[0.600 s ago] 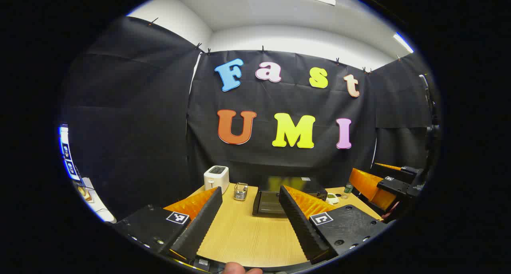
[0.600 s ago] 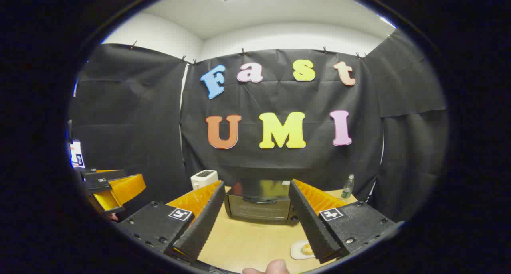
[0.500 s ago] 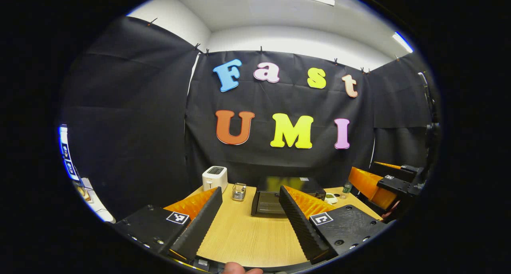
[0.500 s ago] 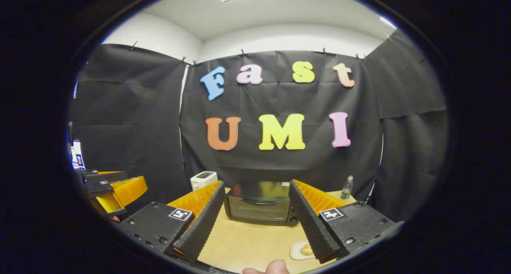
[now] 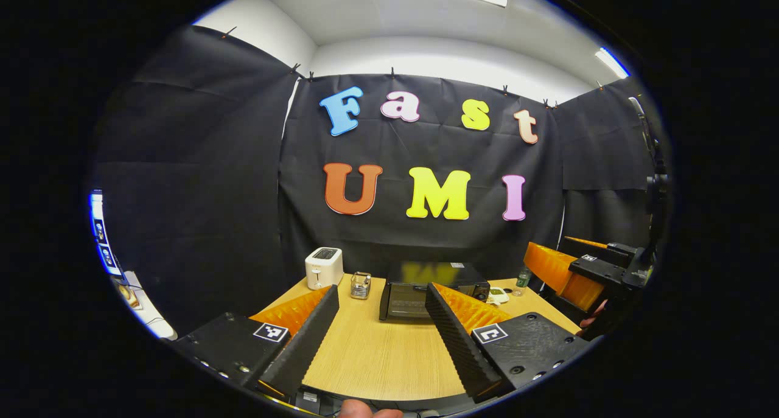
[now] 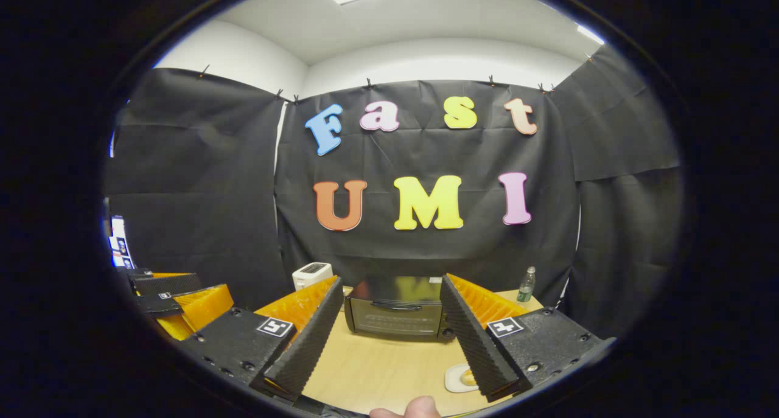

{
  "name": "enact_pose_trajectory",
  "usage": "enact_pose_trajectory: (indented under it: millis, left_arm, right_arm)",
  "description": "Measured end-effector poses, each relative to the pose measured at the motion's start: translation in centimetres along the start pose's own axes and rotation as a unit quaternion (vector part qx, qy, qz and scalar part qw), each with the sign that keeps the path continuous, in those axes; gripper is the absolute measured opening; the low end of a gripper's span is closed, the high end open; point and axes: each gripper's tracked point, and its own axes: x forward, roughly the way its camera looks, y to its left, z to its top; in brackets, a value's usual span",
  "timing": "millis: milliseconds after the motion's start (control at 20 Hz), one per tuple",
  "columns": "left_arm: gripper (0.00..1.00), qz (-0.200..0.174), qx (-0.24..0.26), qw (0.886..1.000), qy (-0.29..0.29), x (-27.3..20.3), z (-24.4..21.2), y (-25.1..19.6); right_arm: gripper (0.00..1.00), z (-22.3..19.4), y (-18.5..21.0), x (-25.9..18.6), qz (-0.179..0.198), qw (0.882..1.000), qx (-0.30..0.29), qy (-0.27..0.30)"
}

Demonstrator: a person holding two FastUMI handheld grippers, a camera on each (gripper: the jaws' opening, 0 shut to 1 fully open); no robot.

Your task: Open the electric oven with the left hand, put the food in, and close the electric oven.

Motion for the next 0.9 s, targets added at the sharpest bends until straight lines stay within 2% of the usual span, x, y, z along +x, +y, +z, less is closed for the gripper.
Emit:
enact_pose_trajectory:
  millis: [350,900]
  left_arm:
    - [0.94,0.012,-0.011,1.0,0.002,-0.9,-0.2,0.9]
    - [0.94,0.007,-0.012,1.0,0.002,-0.9,-0.1,0.3]
  right_arm:
    - [1.0,0.1,0.3,-0.9,0.004,1.0,0.003,0.003]
    - [1.0,0.2,-0.7,-1.2,-0.006,1.0,0.007,0.001]
